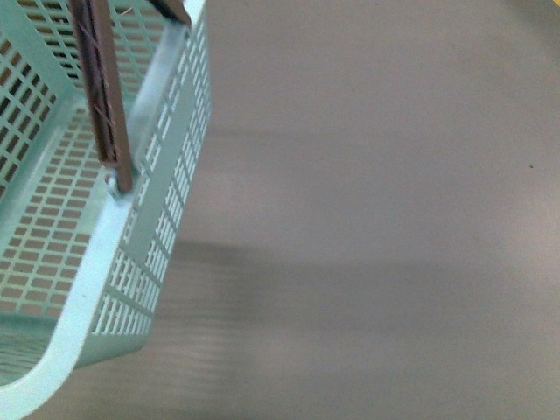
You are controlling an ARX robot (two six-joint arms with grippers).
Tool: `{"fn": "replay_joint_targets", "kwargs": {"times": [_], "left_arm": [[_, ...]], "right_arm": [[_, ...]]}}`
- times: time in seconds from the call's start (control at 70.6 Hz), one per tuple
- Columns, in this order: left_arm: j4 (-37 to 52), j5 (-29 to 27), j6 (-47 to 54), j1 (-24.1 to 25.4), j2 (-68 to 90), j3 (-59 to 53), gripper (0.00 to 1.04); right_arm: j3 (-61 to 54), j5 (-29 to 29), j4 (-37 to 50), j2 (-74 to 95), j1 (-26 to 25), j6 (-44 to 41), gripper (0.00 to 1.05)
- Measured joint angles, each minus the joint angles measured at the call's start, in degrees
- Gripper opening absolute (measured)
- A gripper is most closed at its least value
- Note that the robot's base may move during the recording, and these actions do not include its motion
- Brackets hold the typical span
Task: Pick lemon and mango into basket
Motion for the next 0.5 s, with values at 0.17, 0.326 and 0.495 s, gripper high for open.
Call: {"fn": "replay_joint_targets", "kwargs": {"times": [0.17, 0.326, 0.495], "left_arm": [[-10.8, 0.0, -1.2, -0.1, -9.7, 3.5, 0.16], [-13.4, -1.1, 0.5, -0.8, -12.8, 5.8, 0.16], [-13.5, -1.2, 0.9, -0.8, -12.5, 5.9, 0.16]], "right_arm": [[0.0, 0.0, 0.0, 0.0, 0.0, 0.0, 0.96], [0.0, 0.0, 0.0, 0.0, 0.0, 0.0, 0.96], [0.0, 0.0, 0.0, 0.0, 0.0, 0.0, 0.96]]}}
